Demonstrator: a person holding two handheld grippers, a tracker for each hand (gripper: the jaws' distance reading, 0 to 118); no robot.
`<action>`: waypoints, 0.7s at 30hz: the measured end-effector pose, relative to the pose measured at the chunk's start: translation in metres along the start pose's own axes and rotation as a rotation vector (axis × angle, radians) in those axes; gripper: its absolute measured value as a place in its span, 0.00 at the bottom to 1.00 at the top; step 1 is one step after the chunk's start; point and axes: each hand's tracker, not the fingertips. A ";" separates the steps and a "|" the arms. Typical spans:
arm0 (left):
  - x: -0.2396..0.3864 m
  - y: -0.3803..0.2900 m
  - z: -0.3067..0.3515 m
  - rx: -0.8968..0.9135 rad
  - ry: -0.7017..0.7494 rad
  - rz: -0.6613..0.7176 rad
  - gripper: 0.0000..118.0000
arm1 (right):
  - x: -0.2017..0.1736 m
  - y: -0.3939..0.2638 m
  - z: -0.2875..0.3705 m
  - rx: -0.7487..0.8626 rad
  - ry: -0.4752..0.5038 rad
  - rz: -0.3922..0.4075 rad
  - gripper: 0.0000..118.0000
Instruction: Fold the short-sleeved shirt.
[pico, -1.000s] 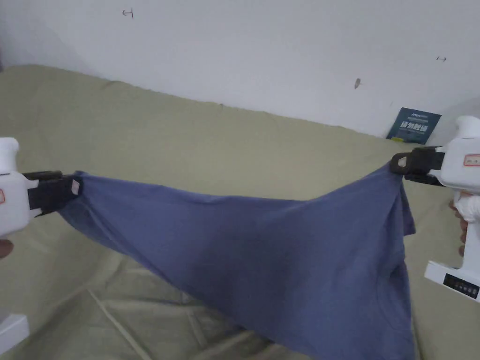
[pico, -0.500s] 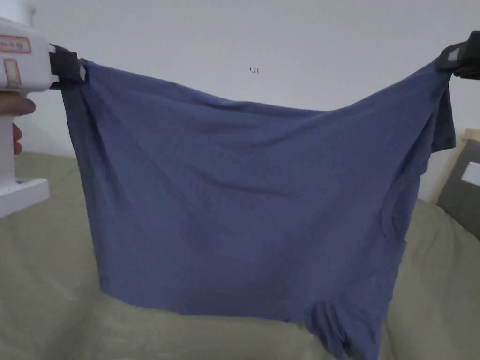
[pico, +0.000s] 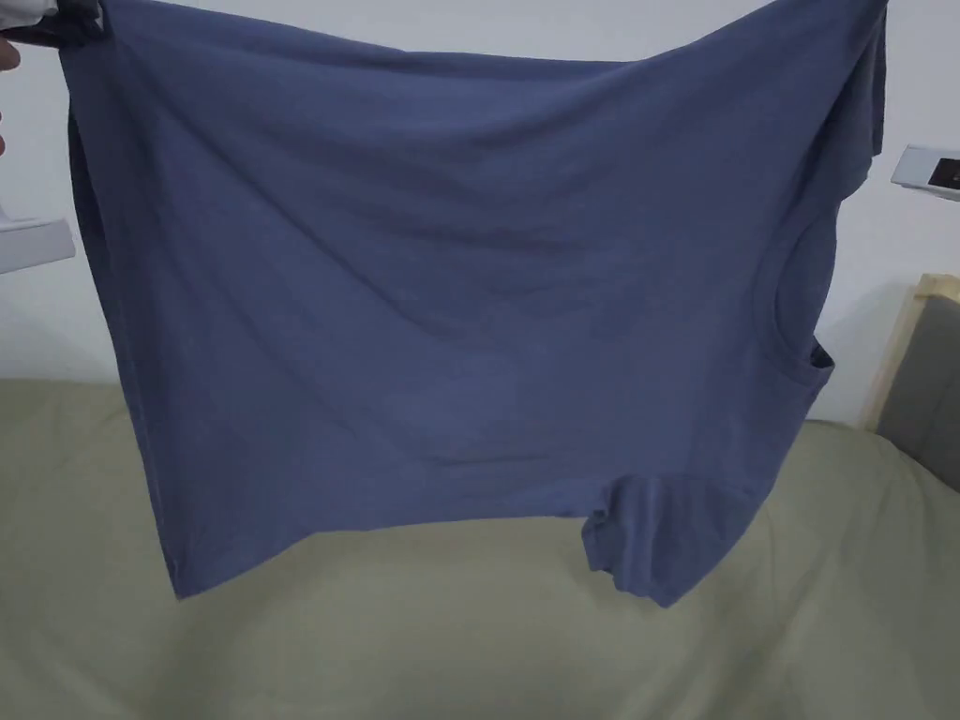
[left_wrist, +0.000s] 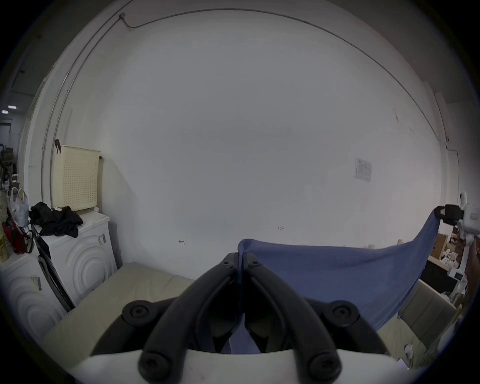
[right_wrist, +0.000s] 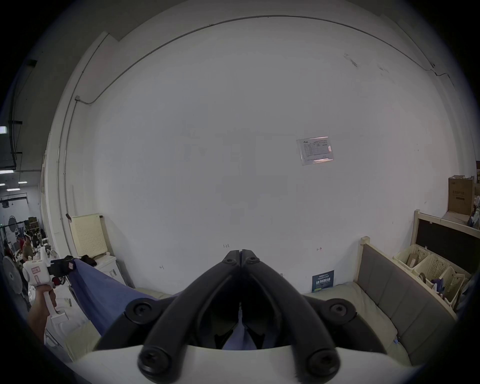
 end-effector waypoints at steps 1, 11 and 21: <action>-0.001 -0.006 -0.006 -0.005 0.006 0.000 0.00 | 0.000 -0.004 -0.004 -0.008 -0.002 0.005 0.00; -0.020 -0.122 -0.059 -0.127 -0.007 0.045 0.00 | 0.009 -0.091 -0.027 -0.080 -0.031 -0.012 0.00; -0.037 -0.165 -0.015 -0.145 -0.036 0.042 0.00 | 0.029 -0.116 0.009 -0.129 -0.009 -0.051 0.00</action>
